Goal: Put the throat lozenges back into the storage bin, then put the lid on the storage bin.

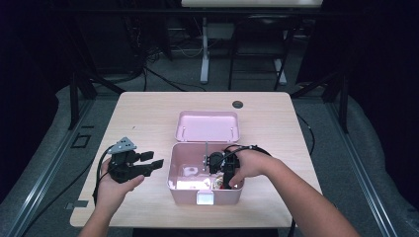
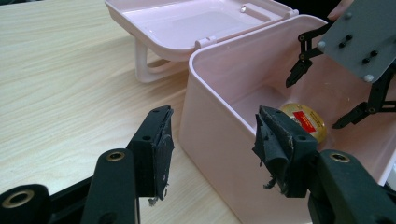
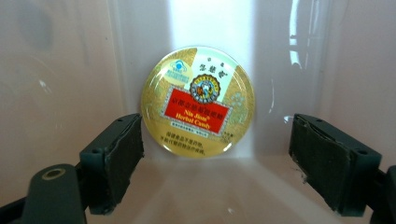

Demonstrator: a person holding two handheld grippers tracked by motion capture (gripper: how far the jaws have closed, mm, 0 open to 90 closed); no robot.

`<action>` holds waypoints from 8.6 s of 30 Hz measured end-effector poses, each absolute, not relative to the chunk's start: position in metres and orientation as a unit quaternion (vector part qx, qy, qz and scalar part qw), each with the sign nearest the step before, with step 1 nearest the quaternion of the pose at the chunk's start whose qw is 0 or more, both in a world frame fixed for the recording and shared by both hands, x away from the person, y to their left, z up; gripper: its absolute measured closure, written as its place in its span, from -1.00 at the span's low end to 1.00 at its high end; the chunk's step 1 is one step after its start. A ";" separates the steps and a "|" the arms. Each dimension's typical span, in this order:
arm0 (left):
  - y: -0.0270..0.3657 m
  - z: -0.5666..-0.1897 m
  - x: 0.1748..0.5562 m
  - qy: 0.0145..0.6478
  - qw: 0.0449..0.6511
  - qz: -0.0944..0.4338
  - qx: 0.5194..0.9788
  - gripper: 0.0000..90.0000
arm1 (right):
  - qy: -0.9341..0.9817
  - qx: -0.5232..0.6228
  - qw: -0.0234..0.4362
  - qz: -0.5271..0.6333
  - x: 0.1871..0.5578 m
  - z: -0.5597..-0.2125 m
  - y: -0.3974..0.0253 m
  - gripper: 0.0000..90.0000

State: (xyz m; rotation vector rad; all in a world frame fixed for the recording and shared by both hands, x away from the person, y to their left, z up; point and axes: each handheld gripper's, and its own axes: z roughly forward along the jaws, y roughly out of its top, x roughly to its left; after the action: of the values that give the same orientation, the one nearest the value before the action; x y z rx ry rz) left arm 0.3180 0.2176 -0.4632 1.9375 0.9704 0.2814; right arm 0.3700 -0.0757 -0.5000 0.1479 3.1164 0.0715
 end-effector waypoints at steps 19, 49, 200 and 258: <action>0.217 -0.464 0.318 0.395 0.461 0.116 0.786 0.03 | 0.998 0.055 0.027 0.027 0.367 -0.459 -0.078 -0.52; 0.217 -0.464 0.318 0.396 0.462 0.117 0.785 0.03 | 0.993 0.105 0.047 0.033 0.368 -0.415 -0.112 -0.46; 0.190 -0.479 0.308 0.356 0.478 0.113 0.795 0.87 | 0.759 0.524 0.170 0.347 0.465 -0.462 -0.169 0.19; 0.190 -0.480 0.308 0.355 0.481 0.114 0.794 0.88 | 0.701 0.619 0.151 0.322 0.489 -0.475 -0.154 0.84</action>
State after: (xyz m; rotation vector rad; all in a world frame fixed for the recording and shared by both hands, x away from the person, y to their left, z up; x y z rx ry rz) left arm 0.3080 0.1904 -0.4797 1.9360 0.8648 0.2788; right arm 0.4892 -0.1545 -0.4750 1.7765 2.0119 0.9243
